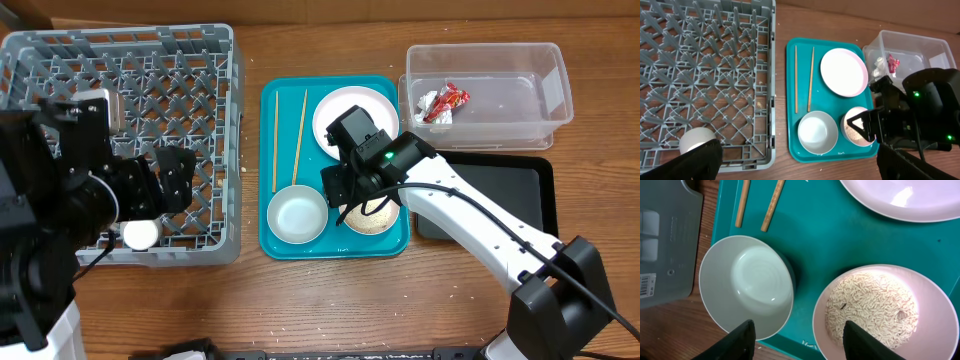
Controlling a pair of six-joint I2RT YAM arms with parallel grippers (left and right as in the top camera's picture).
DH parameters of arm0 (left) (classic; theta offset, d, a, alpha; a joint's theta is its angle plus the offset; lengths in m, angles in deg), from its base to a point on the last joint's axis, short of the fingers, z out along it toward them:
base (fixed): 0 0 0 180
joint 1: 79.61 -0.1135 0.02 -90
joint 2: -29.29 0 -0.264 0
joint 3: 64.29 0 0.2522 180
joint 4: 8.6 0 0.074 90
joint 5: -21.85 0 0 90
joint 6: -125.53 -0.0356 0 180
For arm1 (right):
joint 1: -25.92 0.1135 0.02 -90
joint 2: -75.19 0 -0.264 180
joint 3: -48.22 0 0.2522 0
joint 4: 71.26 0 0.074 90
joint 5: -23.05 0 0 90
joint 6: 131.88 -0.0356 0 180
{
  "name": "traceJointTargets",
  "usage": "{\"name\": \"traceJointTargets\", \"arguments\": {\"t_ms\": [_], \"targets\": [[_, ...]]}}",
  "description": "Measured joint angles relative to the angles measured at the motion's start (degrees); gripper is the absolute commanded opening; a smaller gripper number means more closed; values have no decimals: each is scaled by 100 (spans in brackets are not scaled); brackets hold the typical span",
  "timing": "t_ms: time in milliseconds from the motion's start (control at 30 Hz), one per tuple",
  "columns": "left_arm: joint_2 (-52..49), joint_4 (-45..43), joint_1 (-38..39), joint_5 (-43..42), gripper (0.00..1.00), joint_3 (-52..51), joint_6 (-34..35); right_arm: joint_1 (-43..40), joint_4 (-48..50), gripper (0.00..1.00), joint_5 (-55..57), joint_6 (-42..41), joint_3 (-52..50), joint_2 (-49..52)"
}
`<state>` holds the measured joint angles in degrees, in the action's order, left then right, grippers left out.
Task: Sort waste into correct bins and load items into the dishwasher
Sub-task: 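Grasp the rim of the pink rice bowl with the right gripper, then tip the pink bowl over the black tray to dump the rice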
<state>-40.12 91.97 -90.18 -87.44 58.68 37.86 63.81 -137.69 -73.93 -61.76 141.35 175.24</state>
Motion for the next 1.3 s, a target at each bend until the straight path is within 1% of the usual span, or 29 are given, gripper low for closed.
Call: {"name": "traceJointTargets", "arguments": {"t_ms": [67,200,300,333,467,533,633,667,700,833,933,1100,1200,1300], "targets": [[-55,0,0,0,100,0,0,2,7,56,4,-2,-15,52],[-168,17,0,0,100,0,2,0,0,49,24,-13,-140,323],[-243,413,0,-35,100,-13,2,2,15,42,39,-44,-229,503],[-262,455,0,-90,100,-15,2,2,28,42,39,-66,-229,538],[-249,431,0,-319,100,-15,-13,0,111,40,37,-162,-229,629],[-166,345,0,-374,100,-17,-109,0,142,35,39,-188,-229,726],[144,157,0,-391,100,-24,-208,2,160,32,35,-236,-245,951],[330,98,0,-385,100,-26,-238,2,149,22,24,-247,-260,1054],[435,74,0,-385,100,-26,-254,2,149,17,7,-247,-271,1117],[990,63,0,-361,100,-20,-278,2,131,4,22,-238,-282,1250],[1167,63,0,-358,100,-7,-282,0,-2,4,118,-278,-236,1139],[1073,61,0,-321,100,-9,-295,-70,-166,4,103,-280,-144,879],[1034,63,0,-302,100,-9,-295,-256,-170,4,-170,-280,-87,570],[1032,61,0,-299,100,-9,-297,-660,-144,4,-621,-280,-61,90]]}}
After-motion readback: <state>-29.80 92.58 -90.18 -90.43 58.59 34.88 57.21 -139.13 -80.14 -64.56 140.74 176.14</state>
